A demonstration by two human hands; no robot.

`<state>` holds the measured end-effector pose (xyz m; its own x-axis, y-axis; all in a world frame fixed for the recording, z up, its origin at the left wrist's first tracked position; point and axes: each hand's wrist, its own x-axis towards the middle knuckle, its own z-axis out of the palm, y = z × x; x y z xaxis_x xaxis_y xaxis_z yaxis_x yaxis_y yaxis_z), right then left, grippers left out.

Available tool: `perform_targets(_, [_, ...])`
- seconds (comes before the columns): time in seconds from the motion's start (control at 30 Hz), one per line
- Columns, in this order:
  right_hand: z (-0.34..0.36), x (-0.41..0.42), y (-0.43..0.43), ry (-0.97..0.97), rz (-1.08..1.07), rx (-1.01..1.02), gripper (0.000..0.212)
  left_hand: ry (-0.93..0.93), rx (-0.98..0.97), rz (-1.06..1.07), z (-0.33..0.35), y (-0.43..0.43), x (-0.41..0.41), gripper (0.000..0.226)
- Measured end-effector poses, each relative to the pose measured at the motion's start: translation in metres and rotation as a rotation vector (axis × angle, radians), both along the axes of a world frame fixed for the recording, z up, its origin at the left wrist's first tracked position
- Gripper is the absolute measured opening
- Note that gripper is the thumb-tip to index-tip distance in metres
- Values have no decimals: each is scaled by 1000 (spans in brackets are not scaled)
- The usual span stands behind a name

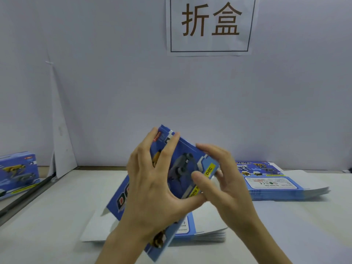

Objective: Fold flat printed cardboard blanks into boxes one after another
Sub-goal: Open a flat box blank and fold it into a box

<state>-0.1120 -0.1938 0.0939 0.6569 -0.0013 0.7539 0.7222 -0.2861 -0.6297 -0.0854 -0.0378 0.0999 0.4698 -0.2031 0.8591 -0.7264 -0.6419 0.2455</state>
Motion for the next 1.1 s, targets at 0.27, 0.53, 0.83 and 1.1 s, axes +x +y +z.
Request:
perform_targets(0.27, [13, -1, -30, 102, 222, 287, 21, 589, -421, -644, 4, 20, 12, 73])
perform_targets(0.53, [8, 0, -21, 80, 209, 382, 22, 697, -687, -904, -5, 8, 10, 49])
perform_targets(0.83, [10, -6, -14, -23, 67, 261, 16, 592, -742, -846, -3, 6, 9, 15])
perform_targets(1.1, [13, -9, -14, -50, 11, 231, 12, 595, -741, -824, -1, 6, 8, 19])
